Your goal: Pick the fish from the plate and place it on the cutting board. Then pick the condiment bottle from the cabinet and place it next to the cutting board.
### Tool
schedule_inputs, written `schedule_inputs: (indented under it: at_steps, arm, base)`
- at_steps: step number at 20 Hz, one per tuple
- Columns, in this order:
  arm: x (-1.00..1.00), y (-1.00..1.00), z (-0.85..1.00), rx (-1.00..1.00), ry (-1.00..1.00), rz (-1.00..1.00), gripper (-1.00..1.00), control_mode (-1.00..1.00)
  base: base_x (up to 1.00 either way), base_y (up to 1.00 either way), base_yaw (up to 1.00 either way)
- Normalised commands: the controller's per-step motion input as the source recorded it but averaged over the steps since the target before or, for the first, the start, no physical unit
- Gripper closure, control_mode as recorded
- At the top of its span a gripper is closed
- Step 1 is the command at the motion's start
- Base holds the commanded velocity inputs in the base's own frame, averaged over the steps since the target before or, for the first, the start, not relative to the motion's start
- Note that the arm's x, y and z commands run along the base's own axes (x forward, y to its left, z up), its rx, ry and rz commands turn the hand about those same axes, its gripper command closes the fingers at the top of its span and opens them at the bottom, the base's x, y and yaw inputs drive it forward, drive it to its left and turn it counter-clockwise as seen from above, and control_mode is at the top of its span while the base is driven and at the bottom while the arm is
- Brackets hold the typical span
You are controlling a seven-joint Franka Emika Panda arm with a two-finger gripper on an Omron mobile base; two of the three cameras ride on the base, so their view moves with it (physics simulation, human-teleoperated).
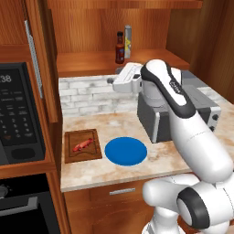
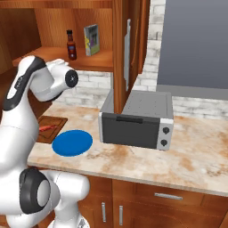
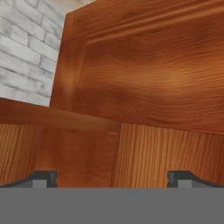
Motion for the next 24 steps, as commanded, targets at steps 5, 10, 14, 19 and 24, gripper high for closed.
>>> schedule_inputs:
  at_steps: [5,10,14,19,24]
  arm:
    - [0.0,-0.1,0.35,0.0,0.0,-0.03,-1.0,-1.0]
    - [0.0,-0.1,0.33,0.02,0.0,-0.03,-1.0,-1.0]
    - [0.0,-0.09,0.17,0.03,-0.01,-0.01,-1.0,-1.0]
    - [0.0,-0.12,0.02,0.03,-0.04,-0.01,-1.0,-1.0]
    - [0.0,-0.19,0.0,0.01,-0.07,-0.02,-1.0,-1.0]
  base:
    - [0.0,0.0,0.0]
    - [0.0,0.0,0.0]
    - [0.0,0.0,0.0]
    - [0.0,0.0,0.0]
    - [0.0,0.0,0.0]
